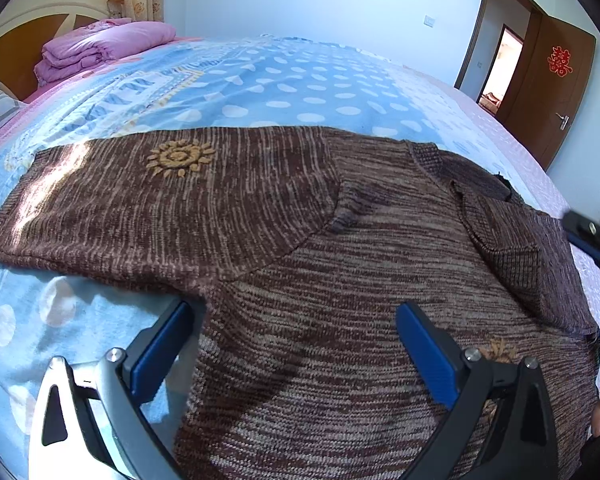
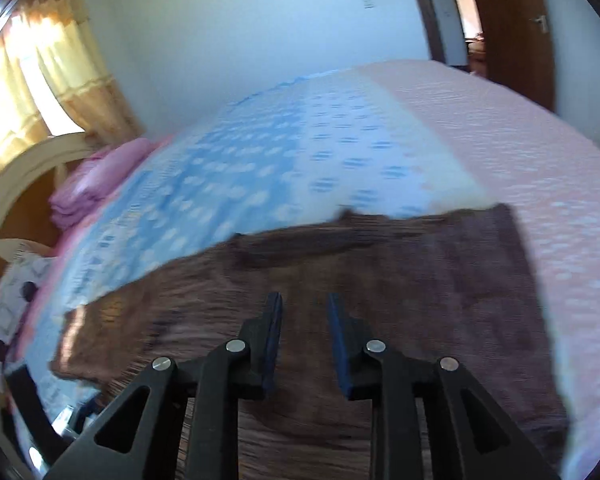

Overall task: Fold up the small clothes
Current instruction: 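Fold the held sleeve across the sweater body and open the right gripper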

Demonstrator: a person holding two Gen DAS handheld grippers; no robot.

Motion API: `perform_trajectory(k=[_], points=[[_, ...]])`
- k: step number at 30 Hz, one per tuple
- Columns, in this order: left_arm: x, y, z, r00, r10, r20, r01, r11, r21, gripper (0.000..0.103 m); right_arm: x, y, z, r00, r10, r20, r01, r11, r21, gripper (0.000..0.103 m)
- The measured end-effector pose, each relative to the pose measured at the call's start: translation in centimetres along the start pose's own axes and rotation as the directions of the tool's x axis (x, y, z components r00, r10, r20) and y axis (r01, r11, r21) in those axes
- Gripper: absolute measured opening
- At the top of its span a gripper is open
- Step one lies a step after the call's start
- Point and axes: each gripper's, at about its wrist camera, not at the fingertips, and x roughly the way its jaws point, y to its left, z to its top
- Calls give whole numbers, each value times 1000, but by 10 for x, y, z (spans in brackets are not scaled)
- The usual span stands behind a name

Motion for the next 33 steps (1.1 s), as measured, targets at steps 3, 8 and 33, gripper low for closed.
perform_trajectory(k=[3,8,33], points=[[0,0,0,1000,0,-1,0,1000,0,103,-8,-41,-9,992,-123,-22,123,992,10,25],[1,0,0,1000,7,-2,-7,1000,4,103,-13,-95,-27,963,-244,-111,250,967,40,25],[3,-3,0,1000,25,-10,-25,1000,16,103,46,-98,52,986,-145,-84,149,988,40,70]])
